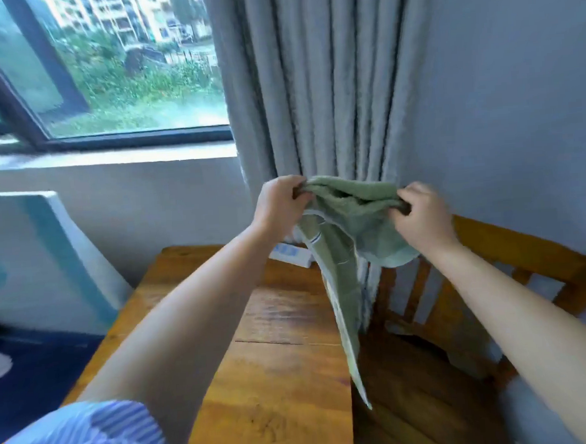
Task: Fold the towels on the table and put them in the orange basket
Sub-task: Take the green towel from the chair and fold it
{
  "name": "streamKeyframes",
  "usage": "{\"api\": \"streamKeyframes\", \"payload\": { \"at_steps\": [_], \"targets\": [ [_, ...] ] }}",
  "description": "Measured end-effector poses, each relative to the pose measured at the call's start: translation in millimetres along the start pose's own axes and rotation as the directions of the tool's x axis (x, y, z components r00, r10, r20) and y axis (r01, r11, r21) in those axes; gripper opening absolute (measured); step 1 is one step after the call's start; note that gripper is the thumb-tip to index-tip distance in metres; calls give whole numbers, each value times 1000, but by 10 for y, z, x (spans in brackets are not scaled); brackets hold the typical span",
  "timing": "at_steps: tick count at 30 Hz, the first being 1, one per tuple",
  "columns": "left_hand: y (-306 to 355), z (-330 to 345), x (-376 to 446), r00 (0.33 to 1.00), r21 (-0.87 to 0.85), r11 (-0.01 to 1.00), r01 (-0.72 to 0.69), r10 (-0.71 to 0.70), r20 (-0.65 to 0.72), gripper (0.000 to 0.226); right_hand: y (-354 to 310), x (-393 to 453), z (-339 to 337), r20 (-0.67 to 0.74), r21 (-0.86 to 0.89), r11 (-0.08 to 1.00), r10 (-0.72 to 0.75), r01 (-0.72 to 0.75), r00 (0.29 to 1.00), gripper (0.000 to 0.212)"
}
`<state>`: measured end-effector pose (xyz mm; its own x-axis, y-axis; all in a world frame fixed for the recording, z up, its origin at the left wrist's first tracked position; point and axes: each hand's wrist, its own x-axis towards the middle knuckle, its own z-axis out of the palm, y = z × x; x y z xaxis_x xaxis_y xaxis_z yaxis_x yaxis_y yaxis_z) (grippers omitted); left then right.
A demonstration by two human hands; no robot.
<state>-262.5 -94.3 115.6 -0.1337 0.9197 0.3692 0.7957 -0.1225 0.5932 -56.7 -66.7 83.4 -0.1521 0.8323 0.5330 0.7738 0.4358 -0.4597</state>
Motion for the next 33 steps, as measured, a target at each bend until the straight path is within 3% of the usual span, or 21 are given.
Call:
{"api": "streamKeyframes", "payload": {
  "at_steps": [7,12,18,23,26,29,30,33],
  "targets": [
    [-475,-1538,-115,965,93,996,2,23,-262,19,-1555,144,218,-43,58,987,-150,152,988,25],
    [-1034,-2184,-320,957,122,992,35,2,-289,26,-2359,22,600,-33,81,989,-125,127,992,21],
    [-1886,-2279,-716,984,132,987,95,-73,-162,29,-2696,-408,1303,67,43,996,-84,81,994,24],
    [-2592,-1864,-1320,971,117,972,205,-218,103,27,-2507,-1070,1861,346,-84,992,-55,89,937,31],
    [-2999,-1453,-1773,869,104,921,376,-389,305,28,-2311,-1553,2174,552,-199,972,4,127,834,27],
    [-3255,-1076,-2261,707,120,846,520,-505,496,29,-2122,-1992,2310,741,-331,910,88,248,665,21],
    [-3334,-969,-2416,652,154,818,554,-541,531,29,-2075,-2099,2349,810,-355,887,135,294,571,18],
    [-3519,-745,-2815,509,289,721,630,-664,548,22,-2022,-2299,2444,930,-366,843,316,394,188,12]
  ]
}}
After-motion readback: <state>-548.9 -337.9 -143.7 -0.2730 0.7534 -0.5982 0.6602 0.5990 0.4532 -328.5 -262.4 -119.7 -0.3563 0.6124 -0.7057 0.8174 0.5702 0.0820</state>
